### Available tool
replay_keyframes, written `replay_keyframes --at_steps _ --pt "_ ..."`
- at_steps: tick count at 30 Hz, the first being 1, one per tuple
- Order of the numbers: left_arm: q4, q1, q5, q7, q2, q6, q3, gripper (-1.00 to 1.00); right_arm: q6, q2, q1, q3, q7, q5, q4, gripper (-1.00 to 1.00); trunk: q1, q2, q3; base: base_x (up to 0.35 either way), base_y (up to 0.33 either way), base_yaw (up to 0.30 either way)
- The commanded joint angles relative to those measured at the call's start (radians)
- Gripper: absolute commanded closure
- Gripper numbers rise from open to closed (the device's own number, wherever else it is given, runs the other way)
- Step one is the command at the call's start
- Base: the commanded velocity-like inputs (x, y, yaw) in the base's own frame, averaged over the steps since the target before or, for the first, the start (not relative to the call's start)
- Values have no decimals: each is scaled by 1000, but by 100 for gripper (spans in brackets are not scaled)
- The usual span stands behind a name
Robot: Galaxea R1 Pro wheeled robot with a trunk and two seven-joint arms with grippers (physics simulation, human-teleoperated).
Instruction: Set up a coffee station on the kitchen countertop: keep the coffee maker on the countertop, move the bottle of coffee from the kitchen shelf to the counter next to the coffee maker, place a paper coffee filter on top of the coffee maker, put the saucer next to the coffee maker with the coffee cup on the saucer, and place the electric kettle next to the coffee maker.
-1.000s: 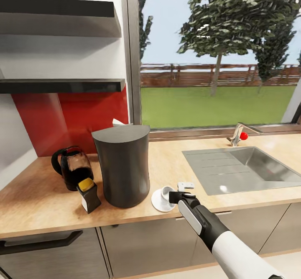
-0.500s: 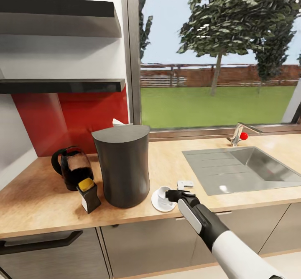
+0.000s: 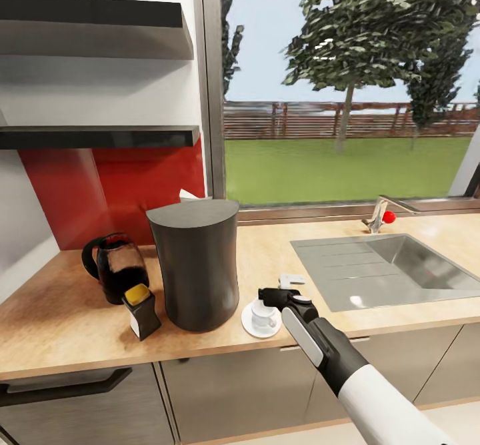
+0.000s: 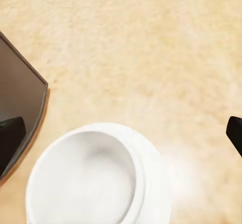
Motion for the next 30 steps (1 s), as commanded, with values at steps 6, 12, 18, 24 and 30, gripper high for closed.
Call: replay_keyframes --at_steps 6,12,18,24,30 --pt "-3 0 -8 -6 0 -2 10 -100 0 -5 -1 2 -9 -10 -4 -100 1 -2 -1 0 0 -7" --pt "-4 0 -8 -6 -1 -2 9 -100 -3 -6 -1 0 -17 -11 -4 -100 1 -2 2 -59 9 -171" --pt "-4 -1 -7 -5 -1 -3 13 -100 -5 -6 -1 -1 -21 -12 -4 -100 1 -2 3 -215 193 -198" --pt "-4 -1 -7 -4 -1 -3 13 -100 -5 -7 -1 -1 -22 -12 -4 -100 1 -2 3 -204 246 -222" --pt "-4 -1 -7 -4 -1 -3 13 -100 -5 -7 -1 1 -23 -12 -4 -100 1 -2 3 -194 256 -249"
